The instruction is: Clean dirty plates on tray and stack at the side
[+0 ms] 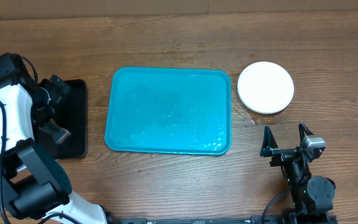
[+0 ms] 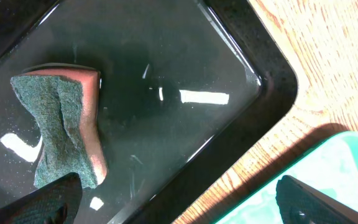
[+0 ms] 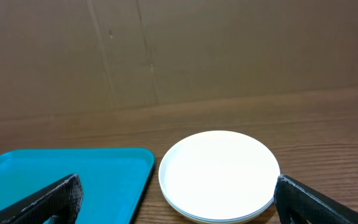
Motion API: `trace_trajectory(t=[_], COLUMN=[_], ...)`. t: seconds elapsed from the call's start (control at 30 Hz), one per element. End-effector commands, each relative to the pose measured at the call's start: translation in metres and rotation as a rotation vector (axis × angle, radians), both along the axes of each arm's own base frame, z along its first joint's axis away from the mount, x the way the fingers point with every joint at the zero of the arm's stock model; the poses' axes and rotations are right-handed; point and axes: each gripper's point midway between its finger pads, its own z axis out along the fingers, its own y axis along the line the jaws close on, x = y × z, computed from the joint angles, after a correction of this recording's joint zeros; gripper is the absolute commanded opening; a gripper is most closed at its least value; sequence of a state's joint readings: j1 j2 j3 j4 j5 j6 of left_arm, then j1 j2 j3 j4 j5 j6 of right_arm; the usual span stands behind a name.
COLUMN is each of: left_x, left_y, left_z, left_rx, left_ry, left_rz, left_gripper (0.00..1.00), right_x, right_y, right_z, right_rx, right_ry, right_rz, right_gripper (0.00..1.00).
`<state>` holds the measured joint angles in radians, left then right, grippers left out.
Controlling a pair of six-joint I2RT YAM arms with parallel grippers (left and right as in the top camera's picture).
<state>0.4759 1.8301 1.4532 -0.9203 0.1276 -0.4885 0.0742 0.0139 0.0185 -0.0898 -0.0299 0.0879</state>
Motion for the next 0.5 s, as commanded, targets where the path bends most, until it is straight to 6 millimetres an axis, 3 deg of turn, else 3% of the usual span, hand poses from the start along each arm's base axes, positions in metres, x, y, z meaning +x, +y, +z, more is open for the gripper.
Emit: trace_trajectory(t=[0.0, 0.2, 0.33, 0.47], left_x=[0.004, 0.004, -0.003, -0.004], left_y=[0.002, 0.002, 0.015, 0.018], left_z=[0.012, 0.012, 0.013, 0.032], left_rx=[0.016, 0.016, 0.094, 0.134], left_ry=[-0.032, -0.032, 0.003, -0.032], left_rz=[-0.009, -0.009, 0.008, 0.016], left_gripper=[1.0, 1.0, 1.0, 1.0], right_x=[0.0, 0.0, 0.0, 0.0], right_y=[0.002, 0.002, 0.002, 0.002], right_z=[-0.001, -0.001, -0.001, -0.001], right_rx=[-0.006, -0.006, -0.006, -0.006], right_ry=[-0.01, -0.01, -0.009, -0.01], right_rz=[0.011, 0.011, 0.011, 0.011], right_gripper=[1.0, 1.0, 1.0, 1.0])
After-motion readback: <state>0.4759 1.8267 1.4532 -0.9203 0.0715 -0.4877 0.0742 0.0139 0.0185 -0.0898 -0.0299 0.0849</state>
